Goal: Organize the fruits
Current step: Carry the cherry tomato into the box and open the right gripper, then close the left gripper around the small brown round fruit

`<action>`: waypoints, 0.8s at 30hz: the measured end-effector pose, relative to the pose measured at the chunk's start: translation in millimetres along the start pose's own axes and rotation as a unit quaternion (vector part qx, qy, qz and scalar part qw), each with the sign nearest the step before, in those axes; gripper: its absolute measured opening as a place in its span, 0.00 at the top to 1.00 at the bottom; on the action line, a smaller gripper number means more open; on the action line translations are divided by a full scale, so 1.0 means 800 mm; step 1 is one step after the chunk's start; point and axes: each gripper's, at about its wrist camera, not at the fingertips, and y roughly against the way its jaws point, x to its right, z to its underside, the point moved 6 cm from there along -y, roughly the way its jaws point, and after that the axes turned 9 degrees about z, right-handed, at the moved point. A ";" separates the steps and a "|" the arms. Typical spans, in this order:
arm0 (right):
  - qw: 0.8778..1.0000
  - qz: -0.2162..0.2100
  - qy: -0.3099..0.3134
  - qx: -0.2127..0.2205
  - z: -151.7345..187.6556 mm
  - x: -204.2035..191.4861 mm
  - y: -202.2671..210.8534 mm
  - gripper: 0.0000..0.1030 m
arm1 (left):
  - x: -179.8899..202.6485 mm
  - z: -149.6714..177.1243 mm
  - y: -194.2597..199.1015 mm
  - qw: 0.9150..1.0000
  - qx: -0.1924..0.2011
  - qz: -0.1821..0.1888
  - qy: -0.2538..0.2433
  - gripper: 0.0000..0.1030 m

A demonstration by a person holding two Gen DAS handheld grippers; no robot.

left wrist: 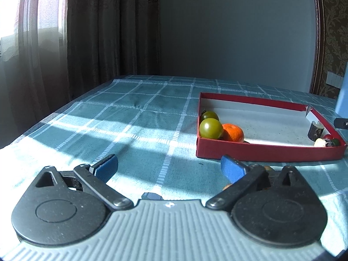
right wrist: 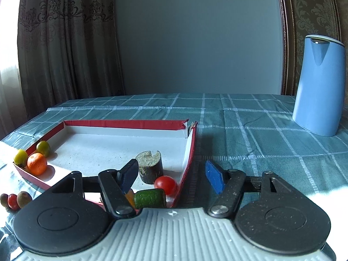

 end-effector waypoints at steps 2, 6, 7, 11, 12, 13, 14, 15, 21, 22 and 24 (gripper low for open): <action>1.000 -0.006 -0.016 0.000 -0.003 0.006 0.003 0.28 | 0.011 0.003 0.007 0.999 0.004 0.028 -0.030 0.06; 0.999 -0.019 -0.030 -0.005 -0.005 0.010 0.009 0.28 | 0.021 0.012 0.009 0.997 -0.013 0.056 -0.059 0.16; 0.999 -0.024 -0.032 -0.004 -0.006 0.010 0.012 0.28 | 0.023 0.015 0.008 0.995 -0.019 0.066 -0.069 0.24; 0.999 -0.033 -0.041 -0.002 -0.005 0.010 0.019 0.28 | 0.029 0.016 0.015 0.992 -0.006 0.094 -0.078 0.27; 0.999 -0.035 -0.042 -0.004 -0.003 0.010 0.020 0.28 | 0.031 0.016 0.017 0.992 -0.001 0.098 -0.083 0.27; 0.998 -0.036 -0.042 -0.005 -0.003 0.009 0.020 0.28 | 0.034 0.017 0.019 0.990 0.004 0.107 -0.090 0.27; 0.998 -0.038 -0.041 -0.006 -0.001 0.008 0.020 0.28 | 0.037 0.018 0.021 0.988 0.005 0.117 -0.097 0.27; 0.998 -0.038 -0.040 -0.008 0.000 0.007 0.021 0.28 | 0.039 0.018 0.022 0.987 0.005 0.124 -0.102 0.27; 0.999 -0.040 -0.036 -0.007 0.002 0.003 0.022 0.28 | 0.048 0.023 0.011 0.984 -0.027 0.138 -0.114 0.62; 0.999 -0.040 -0.035 -0.007 0.002 0.002 0.022 0.28 | 0.049 0.024 0.008 0.983 -0.034 0.142 -0.114 0.68; 0.999 -0.042 -0.034 -0.009 0.002 0.001 0.021 0.28 | 0.050 0.027 0.005 0.982 -0.041 0.142 -0.118 0.68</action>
